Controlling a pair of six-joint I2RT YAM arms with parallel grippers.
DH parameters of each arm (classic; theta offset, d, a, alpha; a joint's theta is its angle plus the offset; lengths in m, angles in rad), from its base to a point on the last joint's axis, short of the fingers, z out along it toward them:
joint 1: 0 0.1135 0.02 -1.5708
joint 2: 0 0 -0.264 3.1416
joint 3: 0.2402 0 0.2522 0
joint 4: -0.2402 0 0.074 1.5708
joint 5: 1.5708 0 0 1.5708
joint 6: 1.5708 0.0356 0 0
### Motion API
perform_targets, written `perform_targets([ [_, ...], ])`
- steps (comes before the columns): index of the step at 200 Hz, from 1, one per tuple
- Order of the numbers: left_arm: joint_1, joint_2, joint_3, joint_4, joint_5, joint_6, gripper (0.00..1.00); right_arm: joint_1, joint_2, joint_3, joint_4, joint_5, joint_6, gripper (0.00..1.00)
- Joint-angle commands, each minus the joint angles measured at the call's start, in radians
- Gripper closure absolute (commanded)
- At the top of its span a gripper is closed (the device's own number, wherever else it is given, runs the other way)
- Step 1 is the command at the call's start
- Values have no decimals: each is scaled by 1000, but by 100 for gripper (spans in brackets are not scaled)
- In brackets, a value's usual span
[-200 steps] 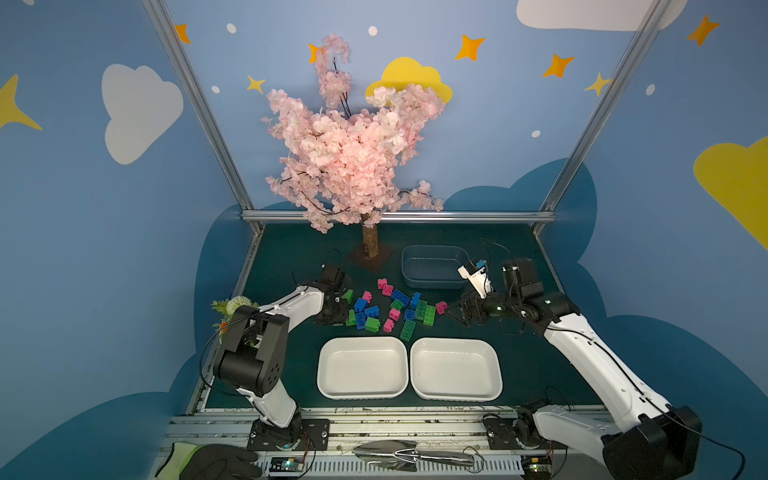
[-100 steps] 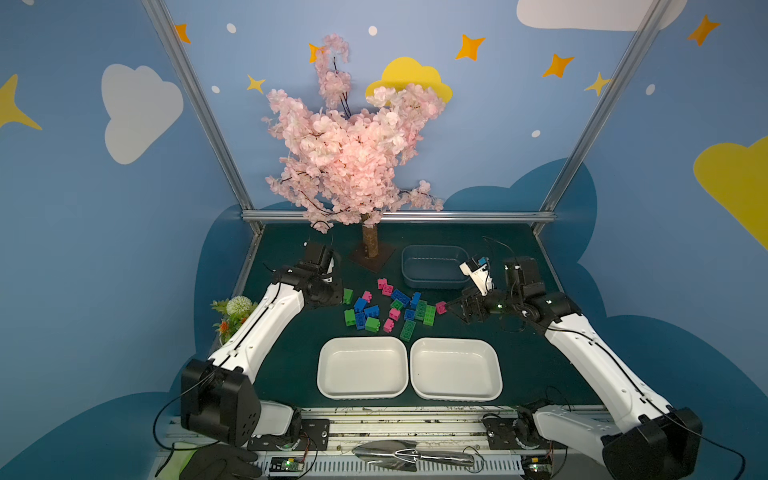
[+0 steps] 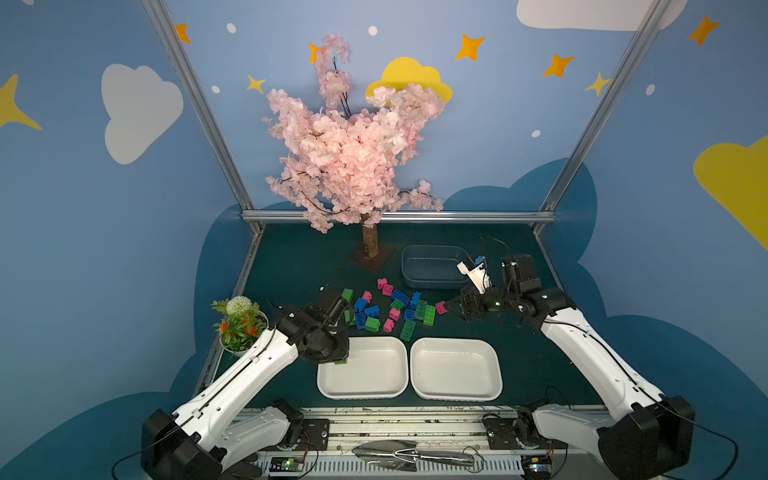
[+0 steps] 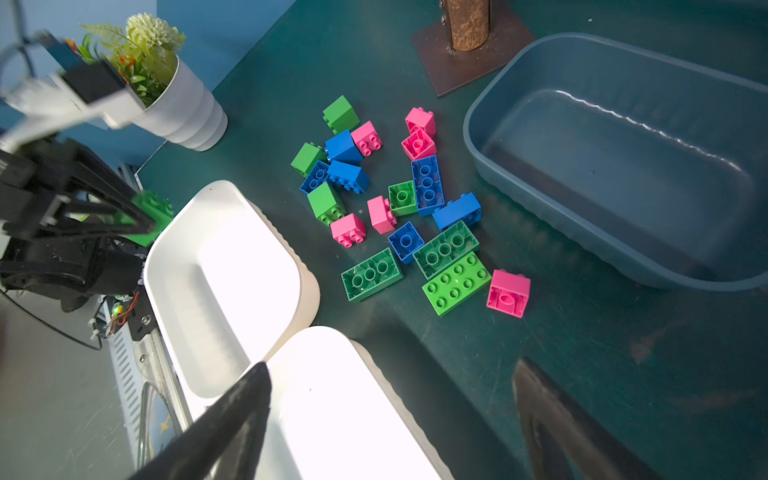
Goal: Sort the legos into containers by color
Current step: 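Carry the green brick to the white tray and release it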
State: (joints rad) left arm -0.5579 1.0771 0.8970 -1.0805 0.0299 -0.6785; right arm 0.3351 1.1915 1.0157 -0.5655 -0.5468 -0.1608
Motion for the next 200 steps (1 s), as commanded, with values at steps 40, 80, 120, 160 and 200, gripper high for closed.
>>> perform_targets([
  [40,-38,80,-112,163,-152,-129,72,-8,0,26,-9,-9,-21,10],
  [80,-37,48,-72,83,-164,-118,57,-23,-7,31,-21,-13,-23,10],
  [120,-31,79,72,33,-186,-60,47,-40,-14,34,-20,-28,-15,10],
  [160,75,232,194,200,-168,121,44,-59,-8,38,3,-45,5,10],
  [200,158,476,314,322,-165,250,44,-67,-5,34,22,-41,16,10],
])
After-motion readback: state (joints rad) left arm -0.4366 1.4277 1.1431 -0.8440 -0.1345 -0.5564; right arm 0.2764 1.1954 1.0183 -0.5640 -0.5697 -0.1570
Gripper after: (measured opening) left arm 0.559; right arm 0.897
